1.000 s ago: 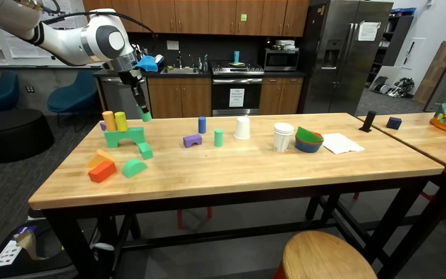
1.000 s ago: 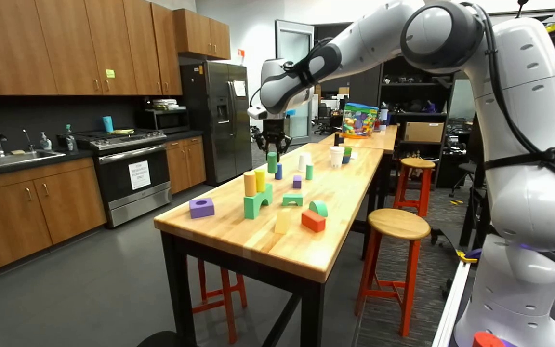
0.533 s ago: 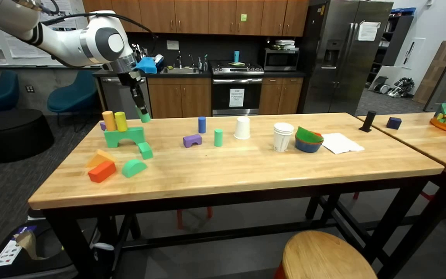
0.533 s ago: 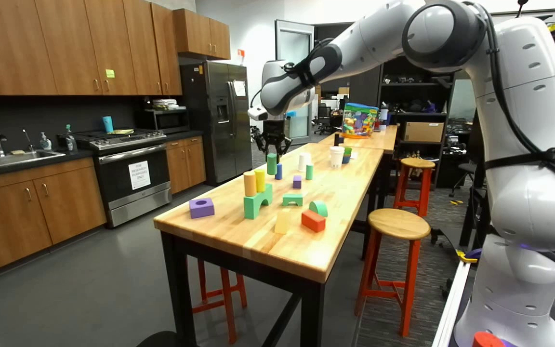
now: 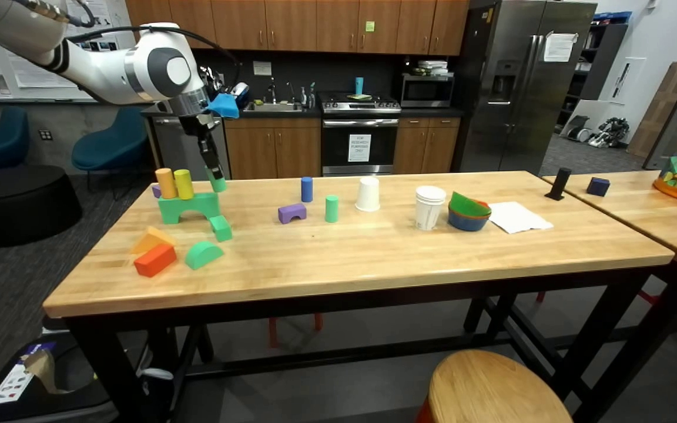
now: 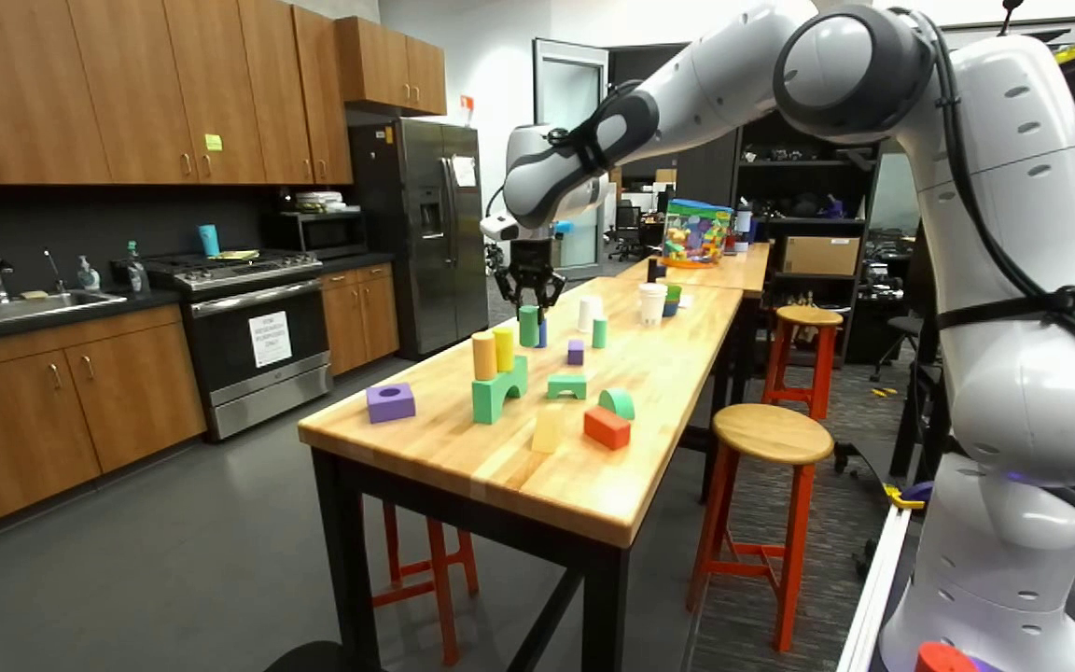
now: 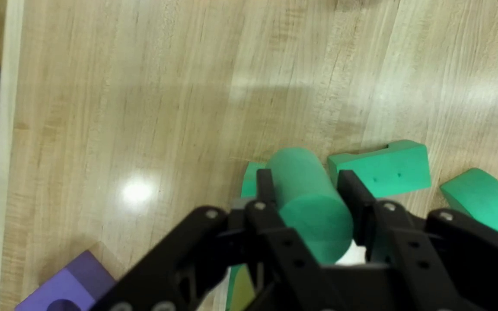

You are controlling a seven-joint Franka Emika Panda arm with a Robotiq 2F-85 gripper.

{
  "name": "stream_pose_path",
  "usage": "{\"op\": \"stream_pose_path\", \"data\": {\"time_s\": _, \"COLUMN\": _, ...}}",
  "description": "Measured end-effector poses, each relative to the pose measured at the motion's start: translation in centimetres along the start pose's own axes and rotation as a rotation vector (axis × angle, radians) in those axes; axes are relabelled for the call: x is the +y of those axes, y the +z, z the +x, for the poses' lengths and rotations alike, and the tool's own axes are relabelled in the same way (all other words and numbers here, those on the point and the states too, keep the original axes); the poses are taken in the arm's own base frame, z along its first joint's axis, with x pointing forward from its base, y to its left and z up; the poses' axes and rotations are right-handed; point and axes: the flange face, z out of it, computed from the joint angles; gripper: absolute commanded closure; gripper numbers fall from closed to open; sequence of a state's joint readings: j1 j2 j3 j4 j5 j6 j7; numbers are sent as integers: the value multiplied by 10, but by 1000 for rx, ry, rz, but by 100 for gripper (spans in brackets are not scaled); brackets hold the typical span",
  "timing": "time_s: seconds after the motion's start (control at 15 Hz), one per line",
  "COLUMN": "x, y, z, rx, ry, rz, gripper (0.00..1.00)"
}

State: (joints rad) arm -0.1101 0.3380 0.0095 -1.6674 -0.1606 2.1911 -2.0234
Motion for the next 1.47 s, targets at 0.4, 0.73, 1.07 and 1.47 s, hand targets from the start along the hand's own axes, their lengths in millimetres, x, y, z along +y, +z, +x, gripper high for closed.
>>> {"op": "stream_pose_path", "data": {"time_s": 0.4, "x": 1, "y": 4, "z": 3, "rx": 75, "ry": 52, "rz": -16, "gripper": 84}}
{"op": "stream_pose_path", "data": {"time_s": 0.73, "x": 2, "y": 3, "z": 3, "rx": 76, "ry": 53, "rz": -18, "gripper": 84}}
{"op": "stream_pose_path", "data": {"time_s": 1.07, "x": 7, "y": 4, "z": 12, "rx": 75, "ry": 26, "rz": -15, "gripper": 84}}
{"op": "stream_pose_path", "data": {"time_s": 1.47, "x": 14, "y": 6, "z": 28, "rx": 72, "ry": -13, "rz": 7, "gripper": 84}}
